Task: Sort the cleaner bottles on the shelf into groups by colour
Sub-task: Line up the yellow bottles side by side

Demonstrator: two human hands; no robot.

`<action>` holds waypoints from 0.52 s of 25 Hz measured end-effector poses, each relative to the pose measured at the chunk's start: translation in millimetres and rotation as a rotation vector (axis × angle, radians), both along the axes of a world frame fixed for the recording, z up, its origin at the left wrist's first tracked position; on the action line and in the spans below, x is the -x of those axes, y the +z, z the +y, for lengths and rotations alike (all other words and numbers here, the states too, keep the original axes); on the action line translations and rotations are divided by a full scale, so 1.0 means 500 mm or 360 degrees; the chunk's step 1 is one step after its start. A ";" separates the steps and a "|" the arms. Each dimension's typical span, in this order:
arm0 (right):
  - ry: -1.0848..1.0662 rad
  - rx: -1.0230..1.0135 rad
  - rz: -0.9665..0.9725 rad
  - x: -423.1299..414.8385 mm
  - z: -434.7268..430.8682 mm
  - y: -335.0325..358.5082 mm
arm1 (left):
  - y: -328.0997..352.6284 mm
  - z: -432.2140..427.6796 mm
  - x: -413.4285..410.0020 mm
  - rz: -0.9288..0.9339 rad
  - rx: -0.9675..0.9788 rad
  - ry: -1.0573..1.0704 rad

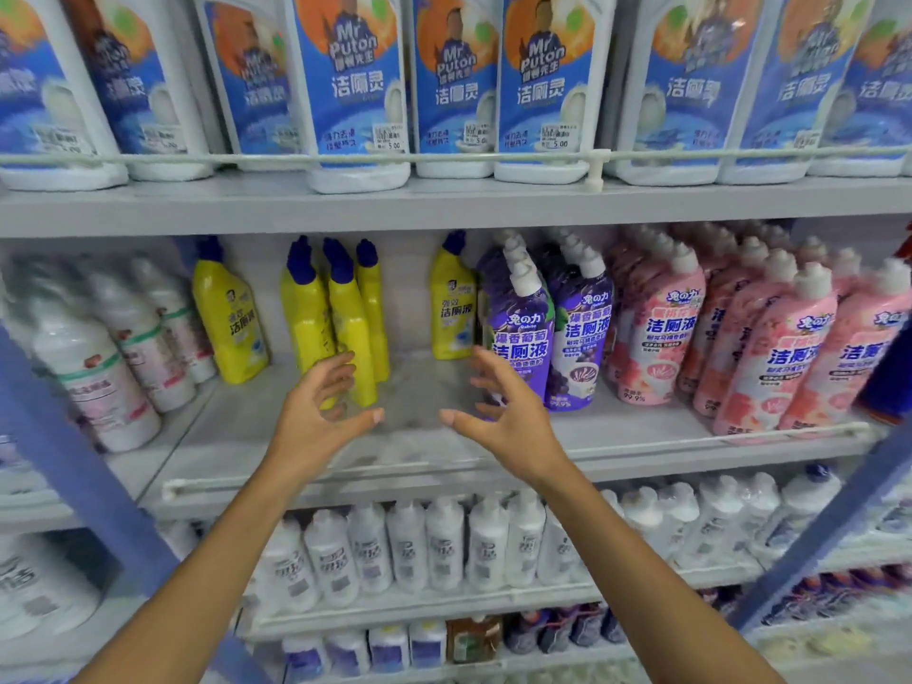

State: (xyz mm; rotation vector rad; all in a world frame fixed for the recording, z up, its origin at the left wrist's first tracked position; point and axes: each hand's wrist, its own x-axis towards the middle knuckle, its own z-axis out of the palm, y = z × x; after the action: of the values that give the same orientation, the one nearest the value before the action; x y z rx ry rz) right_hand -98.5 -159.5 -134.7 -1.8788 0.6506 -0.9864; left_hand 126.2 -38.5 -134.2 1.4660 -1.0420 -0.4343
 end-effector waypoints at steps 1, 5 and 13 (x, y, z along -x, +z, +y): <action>-0.0021 0.0024 0.0044 -0.035 0.007 0.003 | 0.000 0.018 -0.036 -0.0015 -0.0006 0.0023; -0.0094 0.0134 0.0187 -0.151 0.010 0.005 | 0.002 0.045 -0.155 -0.0128 -0.0030 0.0119; -0.0122 0.0091 0.0196 -0.316 -0.023 0.018 | 0.014 -0.045 -0.229 -0.0146 -0.0018 0.0235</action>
State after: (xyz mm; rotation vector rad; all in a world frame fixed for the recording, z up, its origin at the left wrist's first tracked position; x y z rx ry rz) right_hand 59.3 -170.8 -125.5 -1.9897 0.7793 -0.9524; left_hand 240.7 -60.9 -127.3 1.5733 -0.9967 -0.2699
